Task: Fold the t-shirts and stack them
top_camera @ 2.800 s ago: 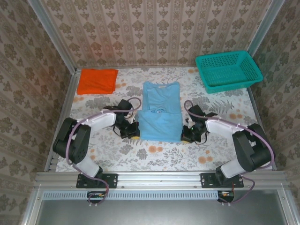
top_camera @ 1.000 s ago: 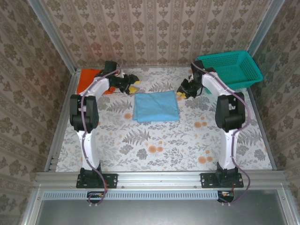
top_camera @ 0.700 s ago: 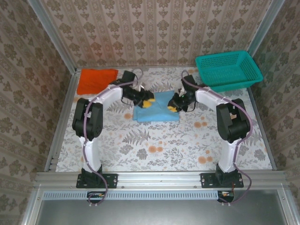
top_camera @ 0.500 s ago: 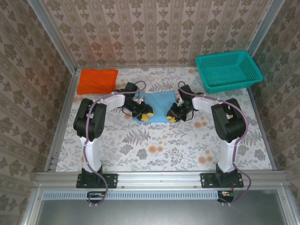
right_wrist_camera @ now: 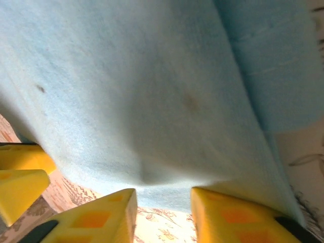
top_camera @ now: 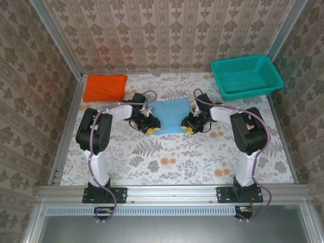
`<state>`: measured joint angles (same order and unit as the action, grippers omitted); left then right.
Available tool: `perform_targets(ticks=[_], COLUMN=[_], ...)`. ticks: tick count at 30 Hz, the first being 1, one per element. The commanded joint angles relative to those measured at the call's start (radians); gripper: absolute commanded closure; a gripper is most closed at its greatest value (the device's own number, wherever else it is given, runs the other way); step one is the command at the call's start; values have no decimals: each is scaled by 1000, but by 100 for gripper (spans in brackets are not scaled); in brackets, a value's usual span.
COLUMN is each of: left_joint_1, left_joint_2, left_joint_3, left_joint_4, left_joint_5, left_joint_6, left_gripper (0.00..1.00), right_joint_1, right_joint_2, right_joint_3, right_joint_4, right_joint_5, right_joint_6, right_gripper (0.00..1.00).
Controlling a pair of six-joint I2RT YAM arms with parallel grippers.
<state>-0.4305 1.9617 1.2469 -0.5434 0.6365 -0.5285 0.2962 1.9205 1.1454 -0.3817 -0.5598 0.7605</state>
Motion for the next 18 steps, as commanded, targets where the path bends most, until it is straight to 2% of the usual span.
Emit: perform_targets(ticks=[1,5,11,13,18], left_joint_1=[29,51,156,170,163], left_joint_2=[-45,-83,18,67,203], left_joint_3=[46,178,321,356,446], left_joint_4=[-85,-133,-225,-246,-265], left_joint_5=[-31,0,-12,-49,-36], left_joint_6=[-10,1,104,151,212], left_gripper=[48,37,33,32,31], right_joint_1=[-25,-22,-24,-25,-29], right_joint_2=[-63,-145,-188,-201,-228], right_joint_3=[-58,-81,-82,-86,-85], right_joint_4=[-22,73,130,143,123], right_joint_5=[109,93,89,86,86], right_joint_6=[8,35,35,31,13], right_gripper=[58,52,50,49,48])
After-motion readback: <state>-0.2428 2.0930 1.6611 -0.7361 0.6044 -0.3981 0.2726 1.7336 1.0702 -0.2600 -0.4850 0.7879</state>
